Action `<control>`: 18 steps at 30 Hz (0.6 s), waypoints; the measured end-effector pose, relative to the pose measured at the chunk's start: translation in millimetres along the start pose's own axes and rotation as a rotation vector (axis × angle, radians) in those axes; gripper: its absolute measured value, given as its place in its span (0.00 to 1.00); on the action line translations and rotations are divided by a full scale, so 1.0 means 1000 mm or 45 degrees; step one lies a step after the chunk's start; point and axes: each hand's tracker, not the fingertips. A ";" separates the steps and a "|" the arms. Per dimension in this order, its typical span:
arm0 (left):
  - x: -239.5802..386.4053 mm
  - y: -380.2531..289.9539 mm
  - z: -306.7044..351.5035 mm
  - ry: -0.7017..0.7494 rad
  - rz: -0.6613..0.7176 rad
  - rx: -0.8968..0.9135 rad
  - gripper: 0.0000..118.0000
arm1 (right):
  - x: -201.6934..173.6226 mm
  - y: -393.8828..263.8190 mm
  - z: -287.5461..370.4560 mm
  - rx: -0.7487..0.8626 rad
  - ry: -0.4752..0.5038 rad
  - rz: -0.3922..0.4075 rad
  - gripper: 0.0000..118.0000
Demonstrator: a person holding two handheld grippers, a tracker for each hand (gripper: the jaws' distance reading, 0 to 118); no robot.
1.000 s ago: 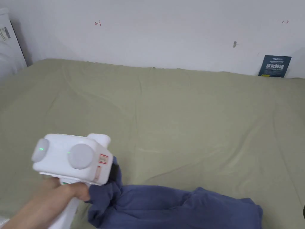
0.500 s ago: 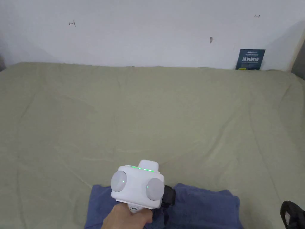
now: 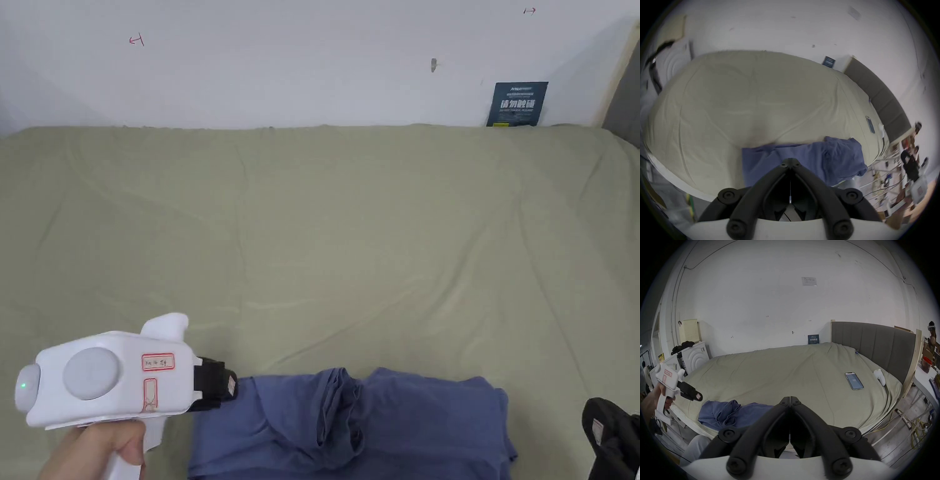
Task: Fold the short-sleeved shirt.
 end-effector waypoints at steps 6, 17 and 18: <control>0.007 0.003 -0.072 -0.189 0.055 -0.133 0.00 | -0.006 0.000 -0.003 -0.029 0.003 0.021 0.00; 0.024 -0.025 -0.153 -0.457 0.219 -0.248 0.00 | -0.002 -0.009 -0.010 -0.117 -0.006 0.025 0.00; 0.020 -0.025 -0.155 -0.471 0.232 -0.251 0.00 | -0.002 -0.011 -0.012 -0.125 -0.005 0.023 0.00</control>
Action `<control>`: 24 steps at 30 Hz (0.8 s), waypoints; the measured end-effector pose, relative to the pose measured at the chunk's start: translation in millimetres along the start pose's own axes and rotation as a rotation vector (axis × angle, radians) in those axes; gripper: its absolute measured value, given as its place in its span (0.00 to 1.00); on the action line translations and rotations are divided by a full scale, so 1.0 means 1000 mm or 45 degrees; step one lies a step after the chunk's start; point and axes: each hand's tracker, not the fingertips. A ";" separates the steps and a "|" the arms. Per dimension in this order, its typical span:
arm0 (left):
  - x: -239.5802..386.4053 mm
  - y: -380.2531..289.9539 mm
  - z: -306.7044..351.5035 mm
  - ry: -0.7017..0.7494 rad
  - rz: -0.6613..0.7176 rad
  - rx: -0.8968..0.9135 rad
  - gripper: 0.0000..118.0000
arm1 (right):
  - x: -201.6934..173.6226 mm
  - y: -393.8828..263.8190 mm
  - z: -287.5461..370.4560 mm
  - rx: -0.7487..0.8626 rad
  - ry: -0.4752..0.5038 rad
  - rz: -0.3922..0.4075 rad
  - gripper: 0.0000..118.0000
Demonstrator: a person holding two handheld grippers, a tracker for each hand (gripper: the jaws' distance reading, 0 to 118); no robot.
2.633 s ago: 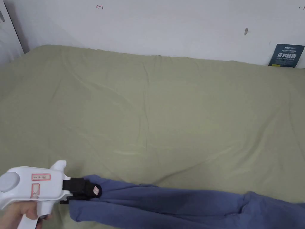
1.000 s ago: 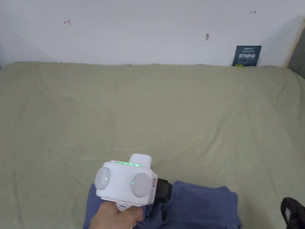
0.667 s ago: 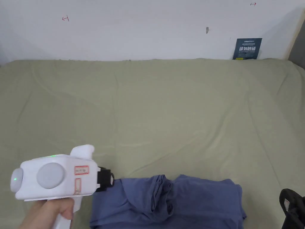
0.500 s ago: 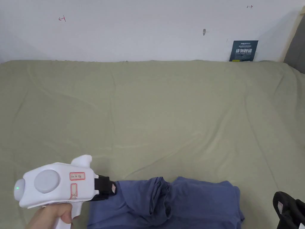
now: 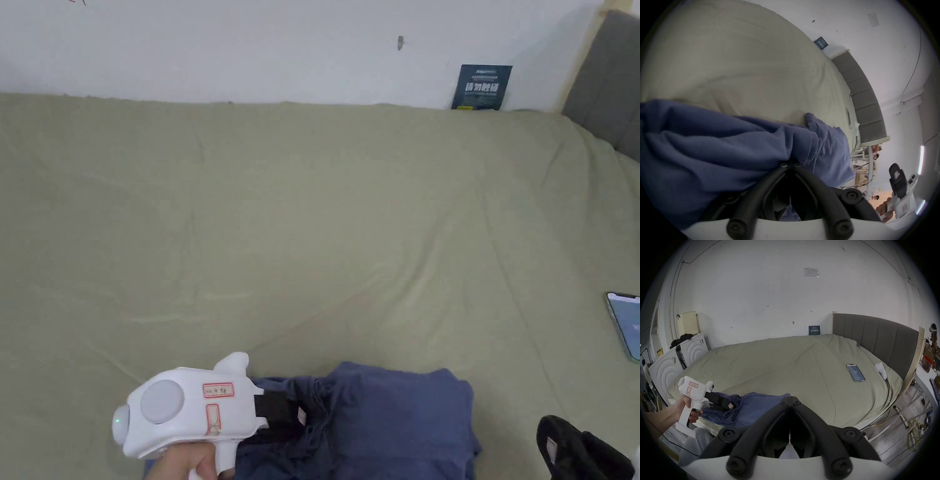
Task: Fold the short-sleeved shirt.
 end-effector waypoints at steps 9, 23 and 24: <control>0.027 0.012 0.071 0.018 -0.147 0.052 0.00 | -0.007 0.005 -0.004 0.007 0.047 -0.045 0.00; -0.064 0.000 0.174 0.219 -0.052 0.193 0.00 | -0.031 0.015 -0.004 0.052 0.115 0.007 0.00; -0.067 0.001 0.171 0.230 -0.037 0.211 0.17 | -0.032 0.017 -0.004 0.054 0.111 0.016 0.00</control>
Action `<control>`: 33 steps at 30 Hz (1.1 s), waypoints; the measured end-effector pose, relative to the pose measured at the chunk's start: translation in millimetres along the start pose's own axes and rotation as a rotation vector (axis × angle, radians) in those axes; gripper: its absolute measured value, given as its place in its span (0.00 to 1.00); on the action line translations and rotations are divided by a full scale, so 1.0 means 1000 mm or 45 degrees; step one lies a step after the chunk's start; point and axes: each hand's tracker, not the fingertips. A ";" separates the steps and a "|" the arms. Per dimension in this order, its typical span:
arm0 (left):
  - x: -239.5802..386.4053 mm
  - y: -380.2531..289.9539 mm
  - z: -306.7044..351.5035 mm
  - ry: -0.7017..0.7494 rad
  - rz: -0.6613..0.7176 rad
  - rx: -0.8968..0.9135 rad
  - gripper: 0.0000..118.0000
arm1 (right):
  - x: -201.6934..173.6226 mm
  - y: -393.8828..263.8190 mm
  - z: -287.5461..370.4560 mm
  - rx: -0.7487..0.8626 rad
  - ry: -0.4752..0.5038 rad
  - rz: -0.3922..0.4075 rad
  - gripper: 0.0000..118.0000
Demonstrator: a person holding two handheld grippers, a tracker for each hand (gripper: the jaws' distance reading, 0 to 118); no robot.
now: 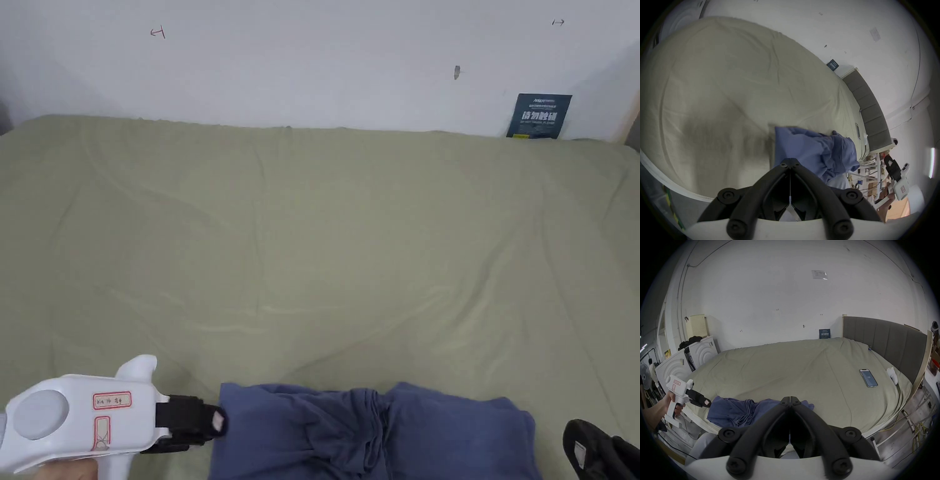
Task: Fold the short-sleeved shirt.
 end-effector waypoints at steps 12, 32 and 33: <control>0.007 -0.006 -0.068 -0.500 0.172 -0.165 0.94 | -0.001 0.009 0.000 -0.001 -0.030 0.023 0.00; 0.014 0.040 0.095 0.306 -0.044 0.077 0.08 | -0.004 0.013 -0.005 0.022 0.071 0.018 0.00; 0.014 0.042 0.095 0.317 -0.040 0.073 0.08 | -0.004 0.013 -0.005 0.026 0.077 0.015 0.00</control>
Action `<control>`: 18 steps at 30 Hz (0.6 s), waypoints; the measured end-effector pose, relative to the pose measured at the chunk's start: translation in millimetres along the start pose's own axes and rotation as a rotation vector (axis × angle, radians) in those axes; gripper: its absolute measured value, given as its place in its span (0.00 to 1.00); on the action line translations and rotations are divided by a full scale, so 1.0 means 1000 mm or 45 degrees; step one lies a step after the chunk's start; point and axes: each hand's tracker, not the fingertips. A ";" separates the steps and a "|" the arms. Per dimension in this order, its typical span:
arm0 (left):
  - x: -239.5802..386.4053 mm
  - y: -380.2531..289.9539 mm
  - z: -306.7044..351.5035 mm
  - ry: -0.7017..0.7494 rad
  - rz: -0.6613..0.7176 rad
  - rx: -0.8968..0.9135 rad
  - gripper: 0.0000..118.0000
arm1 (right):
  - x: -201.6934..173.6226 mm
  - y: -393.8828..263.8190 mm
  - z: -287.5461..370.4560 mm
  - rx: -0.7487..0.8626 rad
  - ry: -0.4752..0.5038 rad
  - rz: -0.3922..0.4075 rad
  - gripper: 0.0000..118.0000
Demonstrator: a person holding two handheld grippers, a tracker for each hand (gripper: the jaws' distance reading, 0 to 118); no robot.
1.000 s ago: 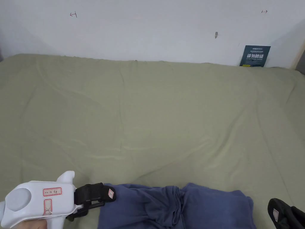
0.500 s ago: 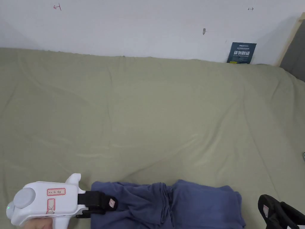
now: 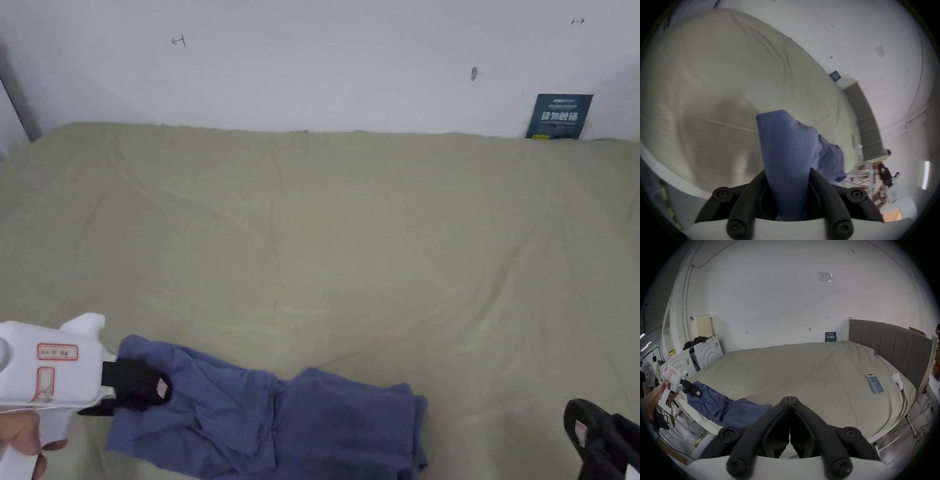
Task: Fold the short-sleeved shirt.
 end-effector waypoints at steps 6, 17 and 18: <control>0.120 -0.009 0.005 0.275 -0.223 -0.069 0.08 | 0.002 -0.003 0.007 0.010 0.022 -0.018 0.00; 0.302 -0.064 -0.110 0.476 -0.734 -0.185 0.08 | 0.035 -0.012 0.027 0.037 -0.045 -0.111 0.00; 0.312 -0.071 -0.125 0.491 -0.777 -0.209 0.08 | 0.038 -0.013 0.028 0.040 -0.051 -0.123 0.00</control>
